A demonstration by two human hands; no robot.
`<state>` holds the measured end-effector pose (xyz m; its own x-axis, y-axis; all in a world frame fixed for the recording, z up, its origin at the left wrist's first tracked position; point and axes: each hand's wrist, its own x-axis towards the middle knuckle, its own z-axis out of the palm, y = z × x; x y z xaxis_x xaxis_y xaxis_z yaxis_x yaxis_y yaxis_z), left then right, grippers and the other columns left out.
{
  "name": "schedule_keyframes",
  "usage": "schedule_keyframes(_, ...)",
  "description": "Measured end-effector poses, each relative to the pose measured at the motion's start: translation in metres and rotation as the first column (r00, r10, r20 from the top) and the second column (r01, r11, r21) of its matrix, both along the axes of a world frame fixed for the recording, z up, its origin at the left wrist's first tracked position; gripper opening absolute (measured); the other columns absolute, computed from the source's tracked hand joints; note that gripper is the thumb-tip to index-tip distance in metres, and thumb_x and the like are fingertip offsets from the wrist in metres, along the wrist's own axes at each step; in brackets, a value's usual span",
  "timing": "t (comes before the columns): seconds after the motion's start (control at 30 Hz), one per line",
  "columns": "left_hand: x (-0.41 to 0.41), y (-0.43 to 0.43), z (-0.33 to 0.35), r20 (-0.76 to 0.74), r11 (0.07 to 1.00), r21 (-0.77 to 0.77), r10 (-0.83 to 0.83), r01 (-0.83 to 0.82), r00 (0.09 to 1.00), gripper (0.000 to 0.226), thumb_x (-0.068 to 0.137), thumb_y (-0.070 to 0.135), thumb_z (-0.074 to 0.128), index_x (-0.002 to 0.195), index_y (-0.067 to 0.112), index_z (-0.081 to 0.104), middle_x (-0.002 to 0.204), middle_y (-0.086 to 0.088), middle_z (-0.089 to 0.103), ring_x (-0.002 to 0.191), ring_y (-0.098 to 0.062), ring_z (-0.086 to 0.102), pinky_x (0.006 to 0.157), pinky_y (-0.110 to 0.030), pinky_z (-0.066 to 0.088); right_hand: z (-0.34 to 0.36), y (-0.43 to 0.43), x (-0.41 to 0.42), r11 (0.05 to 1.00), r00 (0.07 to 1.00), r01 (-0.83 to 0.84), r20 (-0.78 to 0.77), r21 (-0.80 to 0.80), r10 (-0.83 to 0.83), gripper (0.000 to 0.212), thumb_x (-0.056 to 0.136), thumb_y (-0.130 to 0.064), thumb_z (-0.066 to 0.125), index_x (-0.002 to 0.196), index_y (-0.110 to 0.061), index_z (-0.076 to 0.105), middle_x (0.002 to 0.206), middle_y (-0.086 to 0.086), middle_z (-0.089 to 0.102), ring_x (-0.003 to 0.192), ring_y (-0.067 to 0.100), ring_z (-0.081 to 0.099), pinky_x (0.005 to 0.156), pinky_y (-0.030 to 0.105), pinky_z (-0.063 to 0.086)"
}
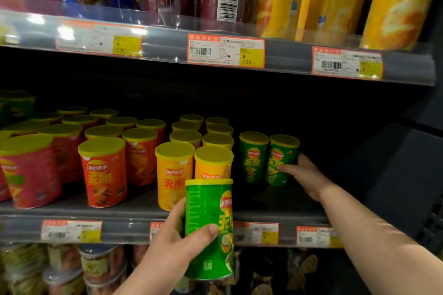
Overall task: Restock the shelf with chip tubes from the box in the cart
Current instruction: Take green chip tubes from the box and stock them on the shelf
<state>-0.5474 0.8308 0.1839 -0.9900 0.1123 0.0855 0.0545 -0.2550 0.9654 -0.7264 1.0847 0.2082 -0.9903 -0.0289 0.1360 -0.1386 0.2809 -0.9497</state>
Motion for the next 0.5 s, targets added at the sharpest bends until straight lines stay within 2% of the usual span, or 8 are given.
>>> schedule_keyframes(0.1,-0.002,0.007,0.002,-0.008,1.000,0.020,-0.008,0.008,1.000,0.128,0.007,0.048,0.093,0.125,0.023,0.050,0.098,-0.005,0.074,0.086,-0.024,0.072,0.059,-0.025,0.056,0.001,-0.003,0.002,0.999,0.998,0.046,-0.052,-0.012,-0.047,0.066,0.083,-0.005,0.068,0.140,-0.013,0.035,0.139,0.014,0.049,0.124,0.026,0.049,0.093,0.031,0.039)
schedule_keyframes(0.17,-0.003,0.015,0.005,-0.024,0.999,0.029,-0.027,0.027,0.999,0.117,0.010,0.043,0.095,0.118,0.024,0.053,0.095,-0.005,0.075,0.084,-0.022,0.072,0.059,-0.024,0.056,0.004,-0.006,0.006,0.986,0.974,0.161,-0.155,-0.038,-0.165,0.073,0.084,-0.010,0.069,0.145,-0.016,0.029,0.143,0.011,0.043,0.130,0.027,0.042,0.091,0.029,0.037)
schedule_keyframes(0.23,-0.003,0.024,0.009,-0.023,0.998,0.047,-0.043,0.044,0.999,0.096,0.025,0.029,0.091,0.114,0.025,0.055,0.093,-0.004,0.075,0.082,-0.021,0.072,0.059,-0.024,0.056,0.013,-0.009,0.014,0.960,0.915,0.272,-0.288,-0.074,-0.281,0.063,0.085,-0.016,0.070,0.139,-0.015,0.039,0.139,0.010,0.044,0.127,0.027,0.044,0.086,0.026,0.039)
schedule_keyframes(0.27,-0.003,0.028,0.011,-0.017,0.998,0.045,-0.045,0.046,0.999,0.084,0.035,0.026,0.086,0.113,0.026,0.056,0.093,-0.003,0.075,0.082,-0.020,0.072,0.059,-0.023,0.056,0.018,-0.012,0.018,0.965,0.900,0.247,-0.349,-0.085,-0.261,0.053,0.084,-0.018,0.070,0.131,-0.013,0.047,0.130,0.009,0.051,0.120,0.026,0.049,0.081,0.024,0.042)
schedule_keyframes(0.33,-0.005,0.036,0.014,-0.010,0.999,0.021,-0.044,0.044,0.999,0.066,0.052,0.020,0.080,0.112,0.028,0.056,0.092,0.001,0.075,0.082,-0.017,0.072,0.060,-0.022,0.055,0.031,-0.018,0.033,0.997,0.906,0.064,-0.417,-0.036,-0.073,0.028,0.083,-0.019,0.068,0.108,-0.014,0.056,0.105,0.001,0.059,0.100,0.021,0.055,0.071,0.011,0.044)
schedule_keyframes(0.4,-0.009,0.045,0.016,-0.007,0.999,0.004,-0.043,0.043,0.999,0.062,0.058,0.018,0.081,0.114,0.029,0.055,0.091,0.003,0.075,0.082,-0.016,0.072,0.061,-0.022,0.055,0.047,-0.024,0.055,0.982,0.899,-0.170,-0.396,0.083,0.189,0.017,0.083,-0.025,0.066,0.098,-0.022,0.058,0.097,-0.006,0.060,0.092,0.012,0.058,0.070,0.007,0.044)
schedule_keyframes(0.43,-0.011,0.049,0.019,-0.003,0.999,0.006,-0.044,0.044,0.999,0.062,0.060,0.016,0.086,0.112,0.029,0.056,0.089,0.004,0.075,0.080,-0.015,0.072,0.060,-0.022,0.055,0.054,-0.024,0.064,0.948,0.875,-0.286,-0.365,0.140,0.318,0.024,0.079,-0.034,0.067,0.100,-0.027,0.058,0.100,-0.006,0.061,0.092,0.005,0.060,0.072,0.008,0.045)
schedule_keyframes(0.5,-0.016,0.056,0.022,-0.020,0.999,0.002,-0.048,0.048,0.999,0.053,0.057,0.017,0.080,0.104,0.028,0.058,0.082,0.006,0.075,0.074,-0.011,0.072,0.057,-0.020,0.054,0.067,-0.021,0.079,0.846,0.820,-0.478,-0.224,0.235,0.526,0.051,0.066,-0.054,0.067,0.111,-0.032,0.055,0.116,-0.006,0.061,0.099,-0.005,0.060,0.076,0.012,0.047)
